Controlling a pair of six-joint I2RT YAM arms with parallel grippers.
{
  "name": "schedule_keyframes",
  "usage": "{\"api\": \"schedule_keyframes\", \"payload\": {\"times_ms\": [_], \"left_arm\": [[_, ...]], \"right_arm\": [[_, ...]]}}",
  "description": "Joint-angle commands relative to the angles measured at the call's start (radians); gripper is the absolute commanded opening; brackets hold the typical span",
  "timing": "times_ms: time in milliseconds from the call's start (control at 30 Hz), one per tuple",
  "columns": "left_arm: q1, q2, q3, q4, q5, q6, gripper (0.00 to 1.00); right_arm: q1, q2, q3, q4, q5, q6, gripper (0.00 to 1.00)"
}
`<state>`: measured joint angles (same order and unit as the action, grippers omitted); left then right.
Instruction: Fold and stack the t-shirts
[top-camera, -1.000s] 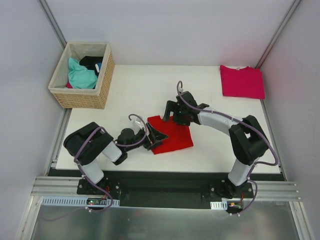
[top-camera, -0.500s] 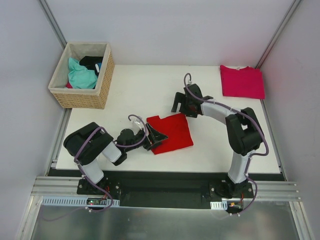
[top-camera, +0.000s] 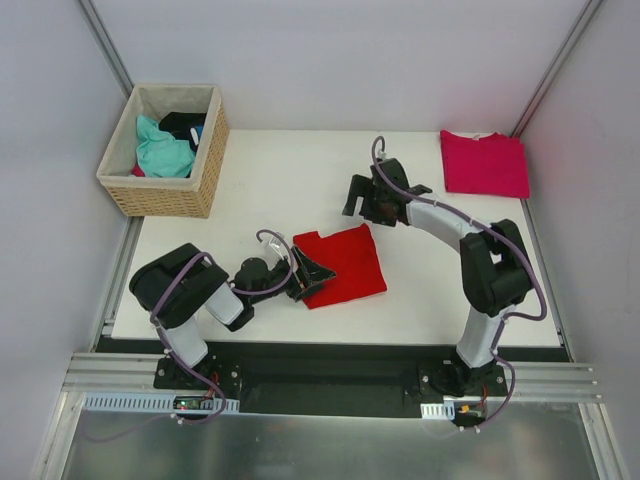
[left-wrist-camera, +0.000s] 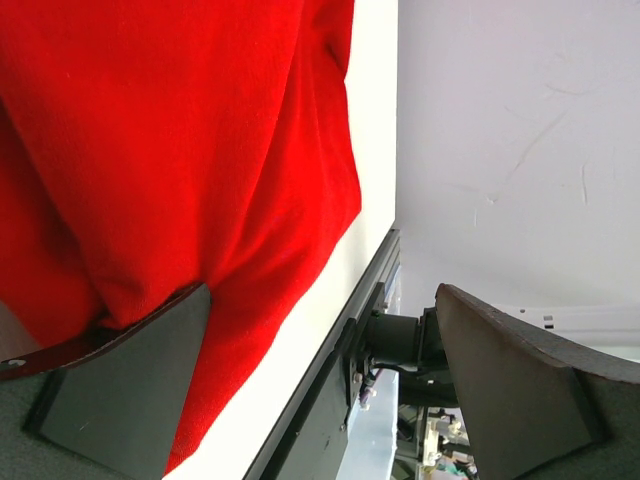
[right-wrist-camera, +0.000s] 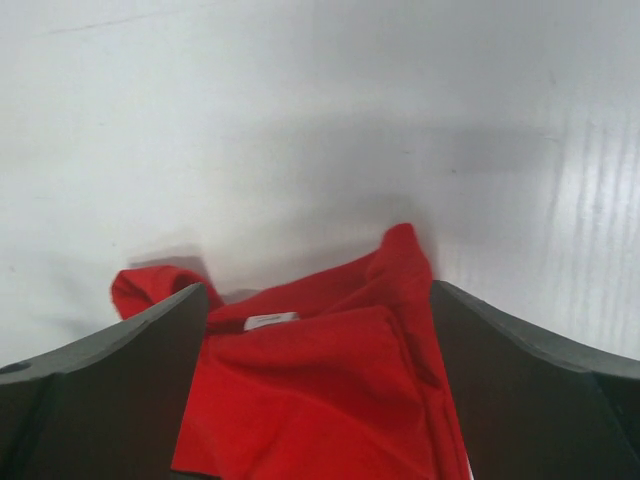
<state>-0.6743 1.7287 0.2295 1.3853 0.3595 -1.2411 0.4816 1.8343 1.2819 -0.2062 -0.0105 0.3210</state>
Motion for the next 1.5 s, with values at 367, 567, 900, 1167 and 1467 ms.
{"api": "schedule_keyframes", "payload": {"times_ms": [367, 567, 900, 1167, 1467], "left_arm": [[-0.007, 0.049, -0.018, -0.104, 0.019, 0.022, 0.99], [-0.008, 0.055, -0.015, -0.108, 0.022, 0.022, 0.99], [-0.008, 0.023, -0.01, -0.144, 0.016, 0.034, 0.99], [-0.008, 0.061, -0.001, -0.124, 0.024, 0.025, 0.99], [-0.007, 0.077, 0.002, -0.117, 0.027, 0.022, 0.99]], "right_arm": [[0.055, -0.018, 0.06, -0.021, 0.003, 0.006, 0.76], [0.054, 0.005, 0.062, -0.019, 0.003, -0.005, 0.6], [0.028, 0.019, -0.015, 0.004, 0.073, -0.007, 0.57], [-0.001, -0.004, -0.046, 0.016, 0.063, -0.01, 0.55], [-0.001, -0.013, -0.053, 0.018, 0.061, 0.0, 0.46]]}}
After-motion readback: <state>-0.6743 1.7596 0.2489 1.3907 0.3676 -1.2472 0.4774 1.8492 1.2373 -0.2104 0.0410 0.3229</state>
